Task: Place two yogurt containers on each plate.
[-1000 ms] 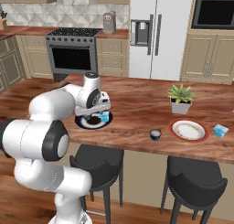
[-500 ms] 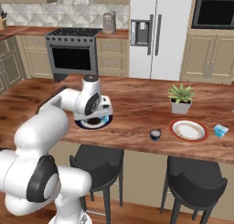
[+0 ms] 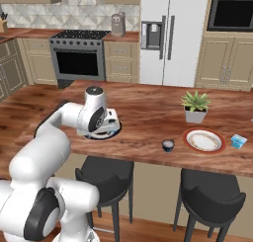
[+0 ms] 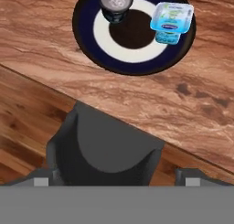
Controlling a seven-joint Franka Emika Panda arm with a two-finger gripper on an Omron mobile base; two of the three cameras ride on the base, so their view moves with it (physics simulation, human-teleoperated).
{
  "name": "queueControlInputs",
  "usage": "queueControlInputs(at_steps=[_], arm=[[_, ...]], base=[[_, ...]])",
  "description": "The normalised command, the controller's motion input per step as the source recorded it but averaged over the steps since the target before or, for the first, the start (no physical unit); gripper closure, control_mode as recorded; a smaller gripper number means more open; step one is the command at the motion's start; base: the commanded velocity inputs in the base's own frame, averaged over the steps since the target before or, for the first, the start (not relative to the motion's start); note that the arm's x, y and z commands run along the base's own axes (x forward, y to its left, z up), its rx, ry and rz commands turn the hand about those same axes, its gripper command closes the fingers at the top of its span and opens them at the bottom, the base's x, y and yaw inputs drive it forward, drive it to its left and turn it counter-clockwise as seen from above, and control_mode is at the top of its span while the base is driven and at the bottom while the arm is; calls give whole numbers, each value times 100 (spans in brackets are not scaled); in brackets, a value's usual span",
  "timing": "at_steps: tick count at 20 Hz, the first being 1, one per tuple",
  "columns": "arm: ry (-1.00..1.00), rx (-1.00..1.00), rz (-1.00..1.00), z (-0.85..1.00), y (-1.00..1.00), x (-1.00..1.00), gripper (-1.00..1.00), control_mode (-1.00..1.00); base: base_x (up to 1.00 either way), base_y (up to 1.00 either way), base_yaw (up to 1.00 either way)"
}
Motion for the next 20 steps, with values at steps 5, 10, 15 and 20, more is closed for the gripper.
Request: queueControlInputs(at_steps=[5, 10, 15, 20], arm=[[0, 0, 0, 0, 0, 0, -100, 100], [0, 0, 0, 0, 0, 0, -100, 100], [0, 0, 0, 0, 0, 0, -100, 100], [0, 0, 0, 0, 0, 0, -100, 100]], base=[[-49, -31, -4], [-64, -78, -12], [-19, -97, -11], [0, -99, -8]])
